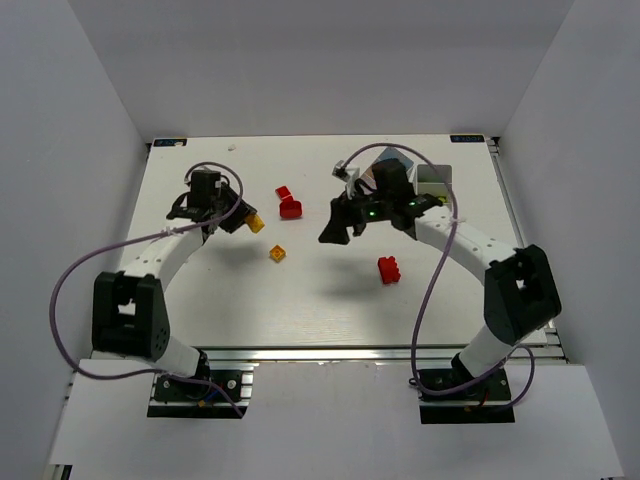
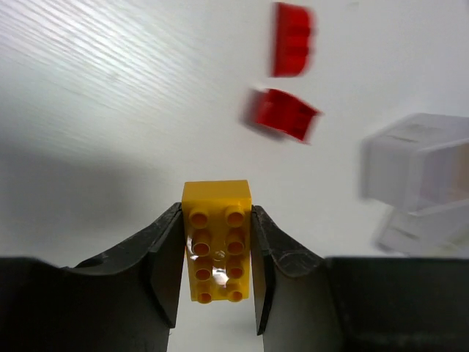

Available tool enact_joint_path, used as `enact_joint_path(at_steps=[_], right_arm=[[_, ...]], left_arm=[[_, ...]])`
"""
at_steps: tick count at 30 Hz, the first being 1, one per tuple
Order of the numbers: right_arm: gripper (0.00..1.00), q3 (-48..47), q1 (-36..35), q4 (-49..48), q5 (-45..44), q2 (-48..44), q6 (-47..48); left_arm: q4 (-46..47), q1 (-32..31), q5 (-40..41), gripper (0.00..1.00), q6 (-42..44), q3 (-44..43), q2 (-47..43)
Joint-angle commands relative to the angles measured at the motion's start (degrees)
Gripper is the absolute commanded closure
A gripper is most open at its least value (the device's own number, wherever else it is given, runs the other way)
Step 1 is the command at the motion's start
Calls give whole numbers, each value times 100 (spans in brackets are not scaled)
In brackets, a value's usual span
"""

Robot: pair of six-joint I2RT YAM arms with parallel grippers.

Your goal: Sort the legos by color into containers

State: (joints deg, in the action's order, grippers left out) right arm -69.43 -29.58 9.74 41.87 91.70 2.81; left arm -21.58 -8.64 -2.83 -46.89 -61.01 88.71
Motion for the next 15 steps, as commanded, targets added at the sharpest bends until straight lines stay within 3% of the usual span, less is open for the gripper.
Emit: enact_joint_path(at_steps=[1,5,15], right_arm=[[26,-254,-459,-587,-1073,382,-1747],[24,-808,-628,-560,-1400,831,-2398],[25,-1582,-1119,-771,-1559,1490,-2847]], left_arm=[[925,-14,-841,86,-1441,623,-590],[1262,-85,-1175,86,-2033,1047,-863],[1578,-173,-1378,86,-2306,1416,-987]])
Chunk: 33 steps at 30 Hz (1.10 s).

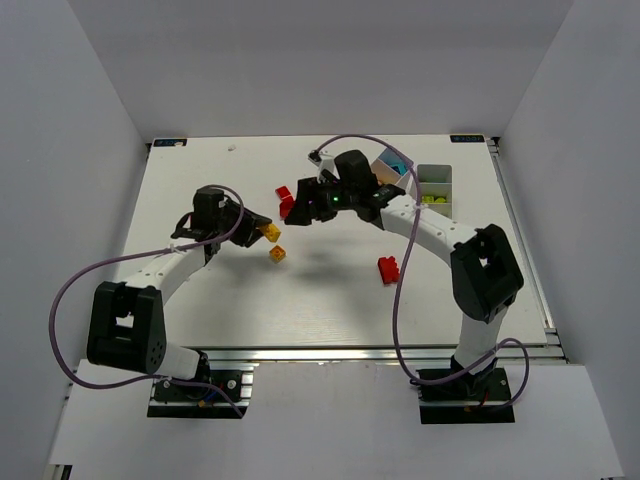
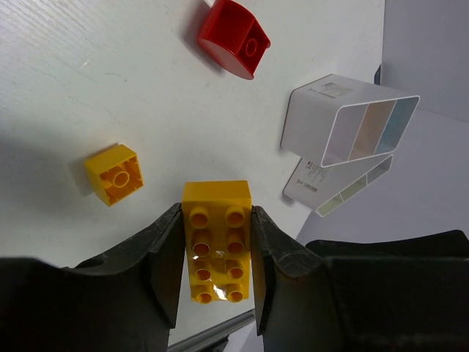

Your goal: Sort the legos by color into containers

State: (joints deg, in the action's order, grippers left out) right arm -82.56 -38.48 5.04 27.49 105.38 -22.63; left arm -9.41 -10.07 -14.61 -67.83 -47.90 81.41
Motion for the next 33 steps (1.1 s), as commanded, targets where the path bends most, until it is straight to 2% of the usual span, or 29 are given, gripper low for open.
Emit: enact_joint_path(at_steps=[1,15,20,25,33], right_arm=[[26,-286,-274,-328,-138,158,-294],[32,-866,-661,-302,-639,746,-75],[48,-972,-670,-354,-736,852,13],[68,-920,-661,-311,-736,852,110],[65,-805,-670,-275,-613,844,-13]], left_arm=[[361,-39,-209,86,-230,105,-257],[616,-118,-376,86,-441,158,-231],[668,-127,-420,84,-485,202,-230],[765,-127,-411,76,-590,176,-187],[853,-136,-428,75,-617,70,-143]])
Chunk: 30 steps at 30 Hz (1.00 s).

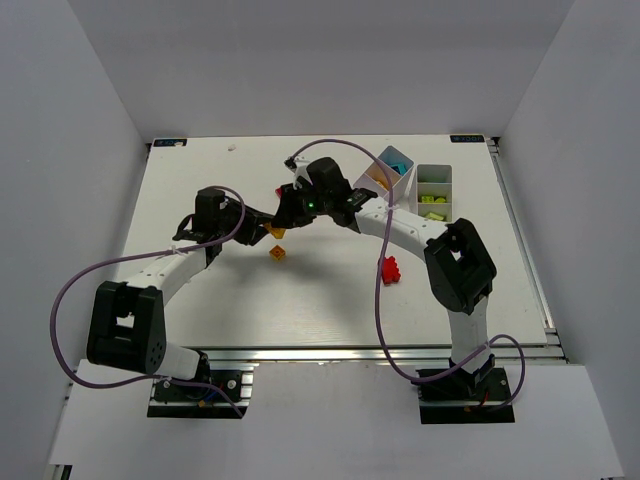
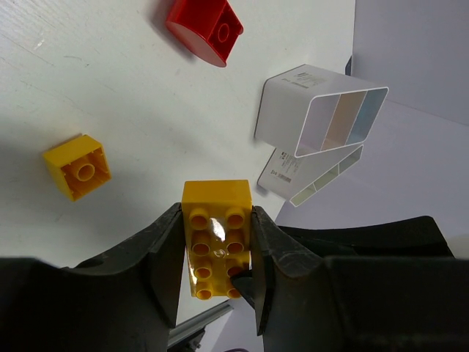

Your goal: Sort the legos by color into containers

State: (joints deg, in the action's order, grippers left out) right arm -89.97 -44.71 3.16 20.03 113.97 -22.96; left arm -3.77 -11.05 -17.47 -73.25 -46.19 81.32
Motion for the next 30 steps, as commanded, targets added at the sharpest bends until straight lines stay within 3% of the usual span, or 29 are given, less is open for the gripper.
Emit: enact_joint_path(at_steps=[1,7,11,14,17,19,22,23,25,30], right_arm=[[64,-73,-47,-87,176,-15,11],[52,-47,-73,-61,229,11,-77],[50,67,-82,-70,229,2,-130],[53,103,-82,-105,238,-7,-147],[63,103,-82,-158,221,-24,-121],[77,85,-82,-158,220,-42,-60],[94,112,-56,-175,150,-138,159],[97,146,-21,-175,124,-226,256],[100,199,76,-114,-7,-410,763],[100,699,629,36,-367,-858,2013]], left_arm=[[289,-38,-142,75,-75,-100,-134],[333,-46,-151,75,-119,31,-169],[490,-38,-160,75,-145,49,-213],[518,-38,-186,75,-154,58,-204],[518,-46,-186,75,-163,58,-213],[535,-46,-186,73,-154,84,-230],[483,-46,-125,55,-119,111,-274],[413,-46,-99,43,-93,102,-292],[264,-29,120,33,4,93,-371],[-282,-3,525,28,530,-4,-468]])
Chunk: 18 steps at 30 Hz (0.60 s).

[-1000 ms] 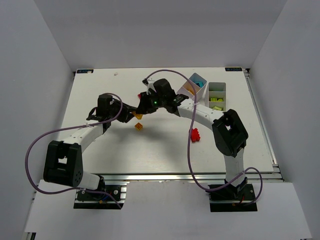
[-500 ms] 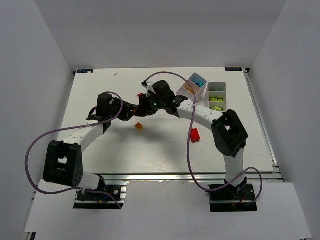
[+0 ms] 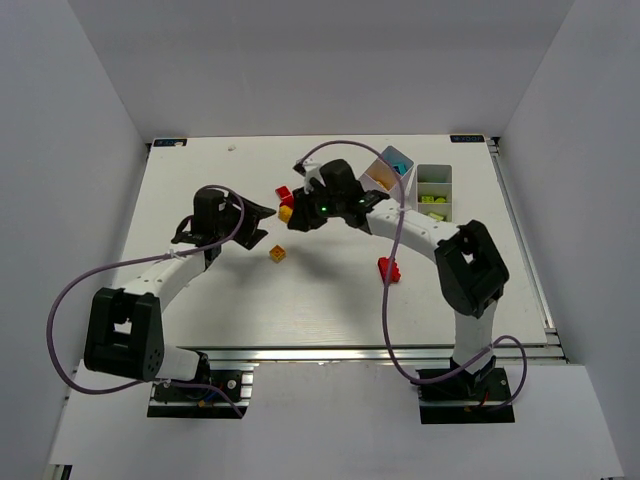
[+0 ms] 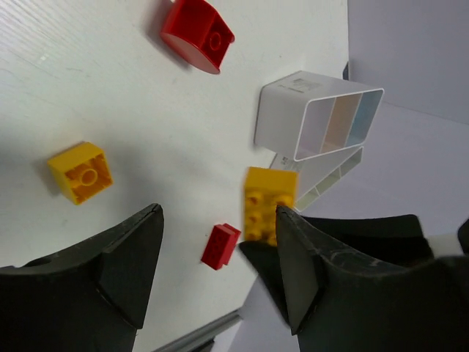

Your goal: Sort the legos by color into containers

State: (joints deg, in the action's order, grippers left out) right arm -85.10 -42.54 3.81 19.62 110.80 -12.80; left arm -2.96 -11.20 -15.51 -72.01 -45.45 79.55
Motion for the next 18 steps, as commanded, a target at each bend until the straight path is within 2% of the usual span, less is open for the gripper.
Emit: enact_joint_path(at_steps=[1,7,9,13,18], right_arm=[[100,318,692,-39,-362,-708,1190],[100,583,1853,469,-195,-1148,3456],[100,591,2039,541,-370,-1166,4158],[100,503,2364,647,-572,-1035,4759],[100,302,2505,489,-766,-789,4883]], left_arm=[[-407,13,390,28,459,-60,-317],[-609,39,540,28,828,168,-431],[-670,39,593,28,933,273,-458],[-872,39,672,28,1180,318,-449],[-1250,39,803,28,1750,108,-326]])
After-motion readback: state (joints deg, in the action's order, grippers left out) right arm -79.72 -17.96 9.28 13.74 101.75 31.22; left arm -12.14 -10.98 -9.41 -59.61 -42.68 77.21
